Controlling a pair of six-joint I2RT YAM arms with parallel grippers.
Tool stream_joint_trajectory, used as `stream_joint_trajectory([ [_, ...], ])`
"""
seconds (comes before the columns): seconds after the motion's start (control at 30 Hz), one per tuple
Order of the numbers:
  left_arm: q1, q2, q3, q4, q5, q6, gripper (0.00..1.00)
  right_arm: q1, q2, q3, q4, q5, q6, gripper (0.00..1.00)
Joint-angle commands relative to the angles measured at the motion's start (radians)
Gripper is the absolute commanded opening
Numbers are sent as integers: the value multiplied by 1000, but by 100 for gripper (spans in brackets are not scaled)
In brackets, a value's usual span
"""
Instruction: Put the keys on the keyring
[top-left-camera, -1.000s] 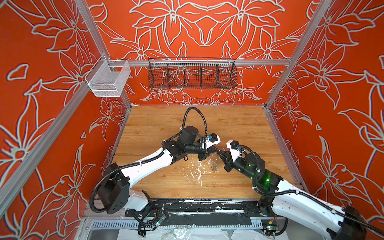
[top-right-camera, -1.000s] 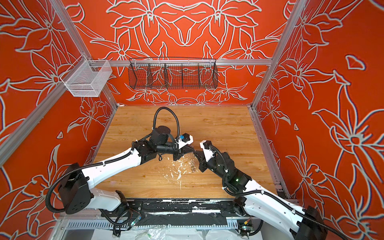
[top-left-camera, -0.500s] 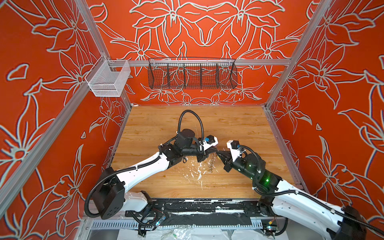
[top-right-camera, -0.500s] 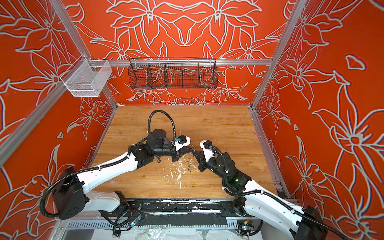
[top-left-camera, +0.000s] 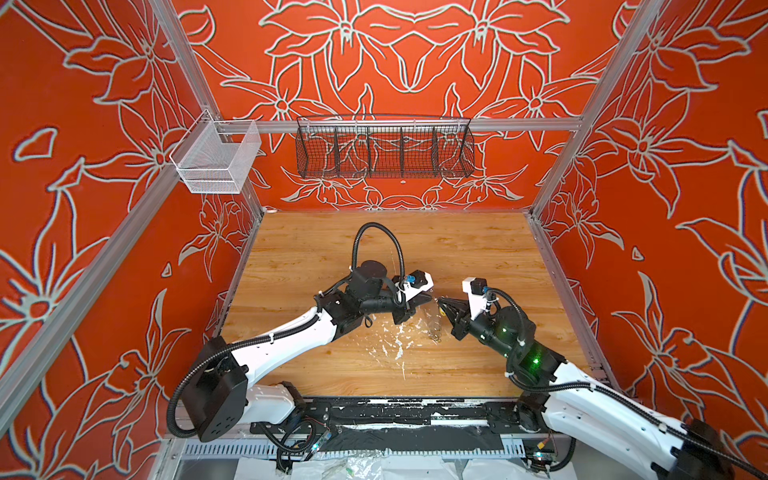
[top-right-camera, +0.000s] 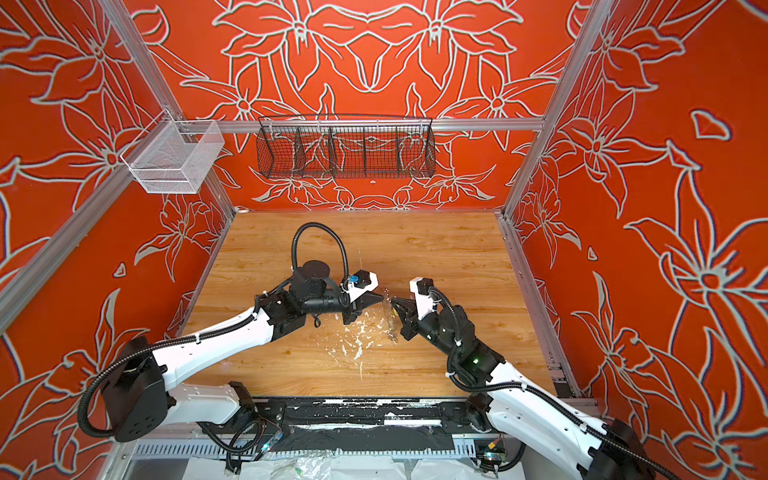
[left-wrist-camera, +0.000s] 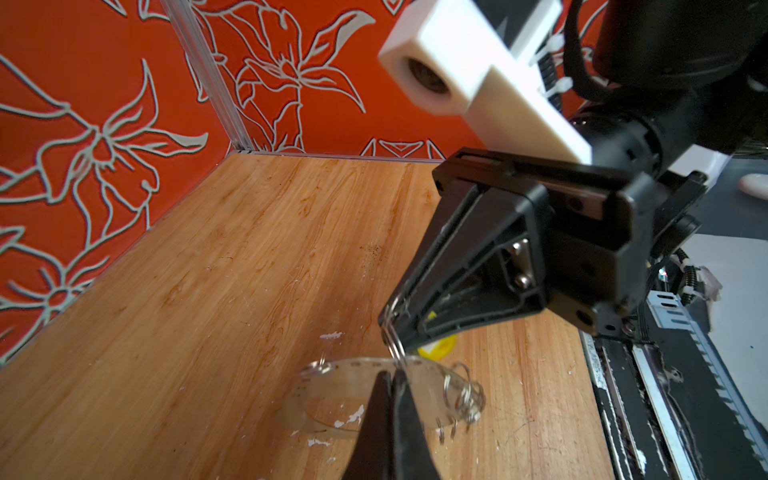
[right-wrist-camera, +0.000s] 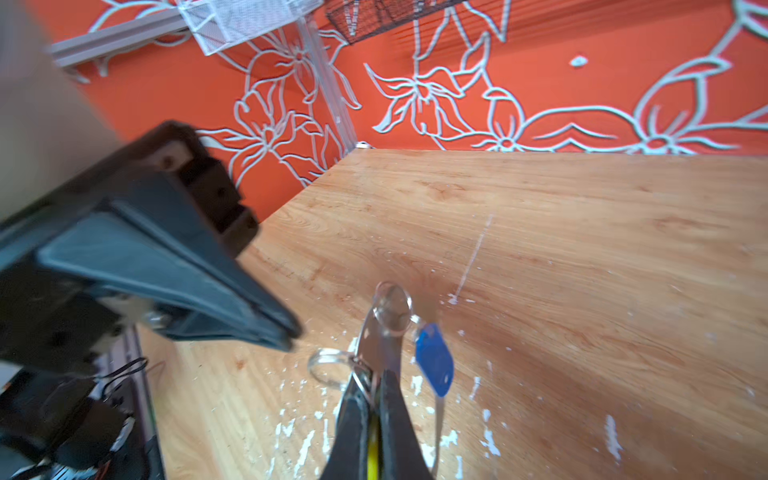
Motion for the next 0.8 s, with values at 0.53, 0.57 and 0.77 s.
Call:
stream_joint_trajectory([
  [0.53,5,69,112,-85,63,22,30,-8,-26,2,55,-89,-3,0],
  [0.57,6,74,119,-100,68,30,32,-8,-28,2,54,-84,-4,0],
  [0.77,5,83,142,-165,116,76,39,-8,-45,2,33,-37,-7,0],
])
